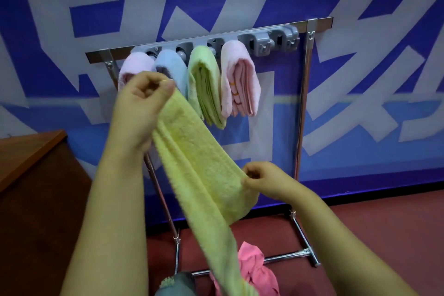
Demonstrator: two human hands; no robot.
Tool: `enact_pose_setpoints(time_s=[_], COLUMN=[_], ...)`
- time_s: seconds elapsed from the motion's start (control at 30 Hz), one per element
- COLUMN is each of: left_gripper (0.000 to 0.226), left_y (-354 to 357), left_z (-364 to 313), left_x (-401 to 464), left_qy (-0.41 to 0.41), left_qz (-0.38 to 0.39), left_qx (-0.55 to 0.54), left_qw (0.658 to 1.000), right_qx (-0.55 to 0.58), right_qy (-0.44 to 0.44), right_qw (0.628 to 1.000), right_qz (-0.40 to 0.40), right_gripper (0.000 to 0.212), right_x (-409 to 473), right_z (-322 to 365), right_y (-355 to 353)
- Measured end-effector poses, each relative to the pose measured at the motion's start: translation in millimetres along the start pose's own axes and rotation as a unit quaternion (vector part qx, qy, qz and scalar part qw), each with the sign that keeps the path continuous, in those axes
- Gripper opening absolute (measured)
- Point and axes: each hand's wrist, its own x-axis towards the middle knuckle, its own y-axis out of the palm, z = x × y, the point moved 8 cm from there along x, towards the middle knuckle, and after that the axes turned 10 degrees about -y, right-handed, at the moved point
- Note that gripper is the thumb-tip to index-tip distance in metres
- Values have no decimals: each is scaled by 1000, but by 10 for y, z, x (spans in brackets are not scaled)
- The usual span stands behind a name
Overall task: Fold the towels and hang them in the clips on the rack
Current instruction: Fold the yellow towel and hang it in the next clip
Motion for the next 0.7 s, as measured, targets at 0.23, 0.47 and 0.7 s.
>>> enact_pose_setpoints(time_s=[0.23,0.47,0.7], left_gripper=[17,18,23], left_y=[-588,-789,-695], left_z=[274,670,1109], left_x=[72,0,-164], left_qy=[-24,-74,-199], left_qz=[-93,-110,-125], left_qx=[-53,-129,-214], left_qw=[994,983,948], right_qx=[-66,336,587], right_qy=[17,-40,-11], right_qw=[988,888,768], right_qz=[-137,-311,-255], right_gripper=[20,17,25], right_x=[-208,-392,-342], right_z=[-222,-225,-254], right_y=[-776,-1315,-1127])
